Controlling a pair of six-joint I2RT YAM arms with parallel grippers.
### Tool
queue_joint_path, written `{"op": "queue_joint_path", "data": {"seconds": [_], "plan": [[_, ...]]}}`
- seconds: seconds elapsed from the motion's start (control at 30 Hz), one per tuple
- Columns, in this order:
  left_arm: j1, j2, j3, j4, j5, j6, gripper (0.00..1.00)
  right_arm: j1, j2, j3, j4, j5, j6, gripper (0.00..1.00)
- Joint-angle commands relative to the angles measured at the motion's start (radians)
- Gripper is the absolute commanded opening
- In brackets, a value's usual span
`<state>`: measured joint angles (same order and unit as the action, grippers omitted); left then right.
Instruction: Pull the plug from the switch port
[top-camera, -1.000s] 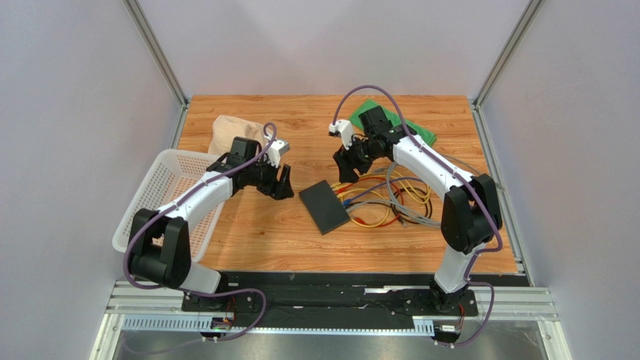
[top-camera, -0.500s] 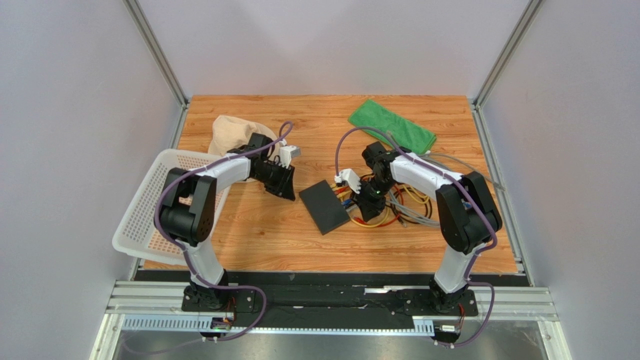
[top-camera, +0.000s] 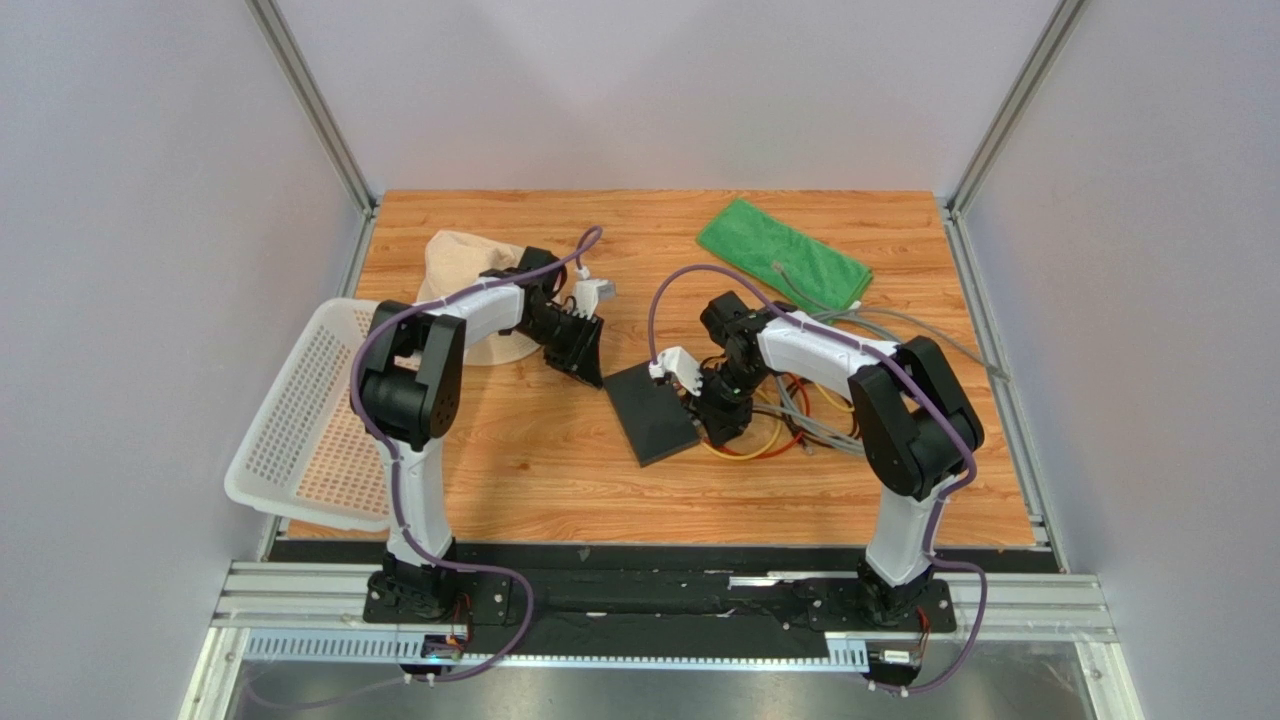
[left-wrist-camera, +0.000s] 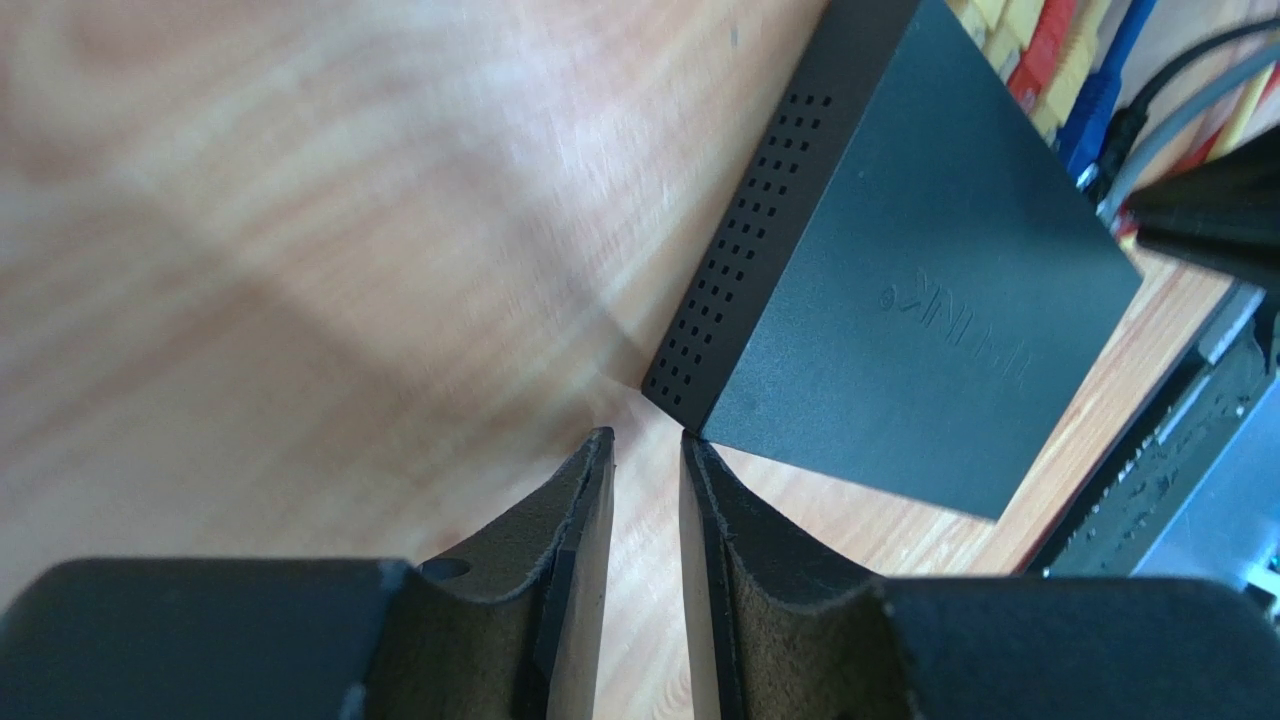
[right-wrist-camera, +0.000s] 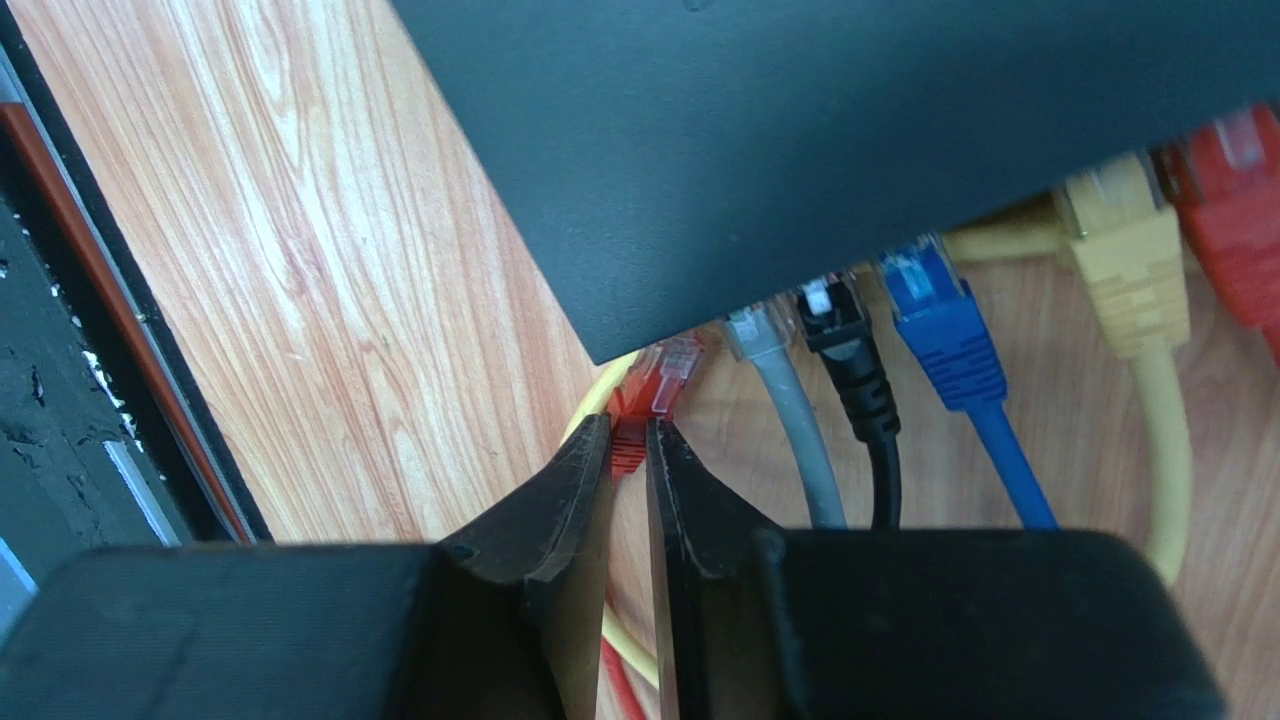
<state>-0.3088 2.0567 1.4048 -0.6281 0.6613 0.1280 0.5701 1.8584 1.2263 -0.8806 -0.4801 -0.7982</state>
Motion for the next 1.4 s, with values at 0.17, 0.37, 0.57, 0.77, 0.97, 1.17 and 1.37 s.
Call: {"op": "queue_joint_path", "data": {"seconds": [0.17,0.37,0.57,0.77,0.97,1.17,1.37], "plan": [[-0.052,0.132,0.239,-0.001,0.103,-0.087,0.32,0.039,0.015,0.021,-0.003,-0.074,-0.061,0.20],[-0.062,0.164,0.310,-0.025,0.104,-0.079,0.32,0.062,0.058,0.087,0.009,-0.094,-0.006,0.21],[-0.061,0.145,0.316,-0.054,0.090,-0.068,0.38,0.074,0.070,0.125,0.026,-0.107,0.034,0.22],[-0.016,-0.002,0.333,-0.143,0.049,-0.070,0.57,0.051,-0.031,0.133,-0.043,-0.083,0.004,0.43],[-0.006,-0.283,0.197,-0.086,0.021,-0.083,0.72,-0.019,-0.206,0.203,-0.055,-0.114,0.109,0.72],[-0.006,-0.561,-0.056,0.212,-0.011,-0.244,0.70,-0.137,-0.252,0.324,-0.005,-0.089,0.336,0.74],[-0.030,-0.653,-0.267,0.538,-0.111,-0.416,0.69,-0.237,-0.226,0.247,0.257,0.148,0.798,0.94]]}}
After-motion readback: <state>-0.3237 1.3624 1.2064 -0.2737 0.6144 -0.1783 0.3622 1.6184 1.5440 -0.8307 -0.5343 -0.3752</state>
